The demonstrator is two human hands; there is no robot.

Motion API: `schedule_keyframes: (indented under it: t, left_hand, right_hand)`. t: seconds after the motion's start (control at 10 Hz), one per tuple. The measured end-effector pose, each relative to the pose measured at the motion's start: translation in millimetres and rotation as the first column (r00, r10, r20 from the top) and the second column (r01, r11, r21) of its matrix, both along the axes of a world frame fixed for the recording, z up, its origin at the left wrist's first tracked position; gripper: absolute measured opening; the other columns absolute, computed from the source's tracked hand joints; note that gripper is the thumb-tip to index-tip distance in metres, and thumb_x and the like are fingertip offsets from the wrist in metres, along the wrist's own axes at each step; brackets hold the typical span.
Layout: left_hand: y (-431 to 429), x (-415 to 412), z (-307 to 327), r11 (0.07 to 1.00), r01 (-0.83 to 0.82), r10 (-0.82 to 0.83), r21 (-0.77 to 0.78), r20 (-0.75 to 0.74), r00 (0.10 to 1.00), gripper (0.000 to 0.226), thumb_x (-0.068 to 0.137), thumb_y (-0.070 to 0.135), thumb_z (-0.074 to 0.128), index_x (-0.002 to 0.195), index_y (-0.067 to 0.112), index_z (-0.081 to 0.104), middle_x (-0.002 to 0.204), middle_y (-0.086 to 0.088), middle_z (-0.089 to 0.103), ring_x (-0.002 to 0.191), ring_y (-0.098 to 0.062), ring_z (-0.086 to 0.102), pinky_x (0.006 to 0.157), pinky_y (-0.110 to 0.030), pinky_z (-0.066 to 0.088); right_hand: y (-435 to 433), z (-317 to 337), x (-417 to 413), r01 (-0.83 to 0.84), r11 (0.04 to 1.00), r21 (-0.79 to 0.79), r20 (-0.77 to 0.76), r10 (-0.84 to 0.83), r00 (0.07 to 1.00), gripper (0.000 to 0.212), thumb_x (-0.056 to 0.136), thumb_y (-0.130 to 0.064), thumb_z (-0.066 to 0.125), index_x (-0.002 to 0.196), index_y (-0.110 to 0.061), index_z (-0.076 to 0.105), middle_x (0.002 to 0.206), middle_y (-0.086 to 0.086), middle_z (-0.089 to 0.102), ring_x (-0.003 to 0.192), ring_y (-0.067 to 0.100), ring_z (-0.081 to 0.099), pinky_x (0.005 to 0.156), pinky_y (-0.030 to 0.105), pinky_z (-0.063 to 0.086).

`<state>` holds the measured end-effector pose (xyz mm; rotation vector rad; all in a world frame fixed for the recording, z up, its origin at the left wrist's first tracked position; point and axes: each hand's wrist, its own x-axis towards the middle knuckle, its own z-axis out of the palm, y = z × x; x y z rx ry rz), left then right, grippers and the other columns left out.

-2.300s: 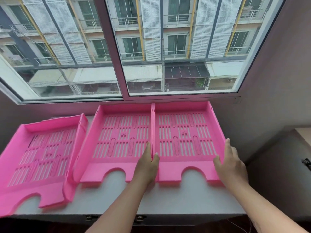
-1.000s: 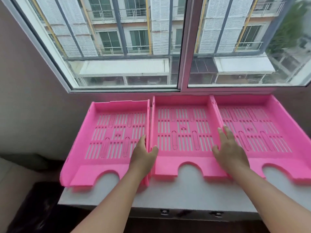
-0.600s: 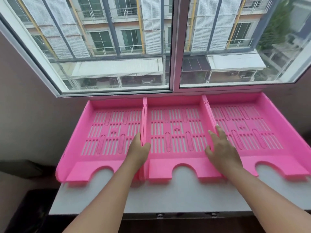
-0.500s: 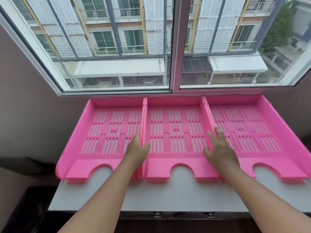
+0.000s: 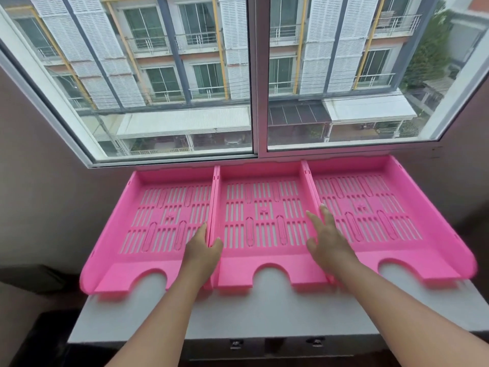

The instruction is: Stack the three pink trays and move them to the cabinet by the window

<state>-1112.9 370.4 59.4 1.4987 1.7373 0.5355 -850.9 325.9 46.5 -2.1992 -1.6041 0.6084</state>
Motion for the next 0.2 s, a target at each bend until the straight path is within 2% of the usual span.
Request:
schedule_keyframes:
  t: [0.1,0.2]
  left_hand:
    - [-16,-8,4,0.994,0.029,-0.023,0.105,-0.057,0.998,0.064,0.094,0.035,0.056,0.15,0.013,0.033,0.154,-0.007,0.04,0.141,-0.026,0.039,0.111,-0.045,0.036]
    - [-34,-21,5,0.975,0.088,-0.043,0.206,-0.217,0.975,0.069,0.09,0.046,0.058,0.148,0.017,0.035,0.15,-0.005,0.045,0.137,-0.024,0.042,0.107,-0.049,0.041]
  right_hand:
    - [-10,11,10,-0.021,1.0,-0.005,-0.038,0.02,0.999,0.07,0.094,-0.024,0.054,0.156,-0.024,0.019,0.165,-0.002,0.004,0.149,0.023,0.021,0.11,0.046,0.036]
    - [-26,17,28,0.045,0.998,0.036,0.014,-0.046,0.999,0.076,0.093,-0.05,0.05,0.155,-0.02,0.019,0.164,0.0,0.014,0.15,0.02,0.016,0.114,0.048,0.029]
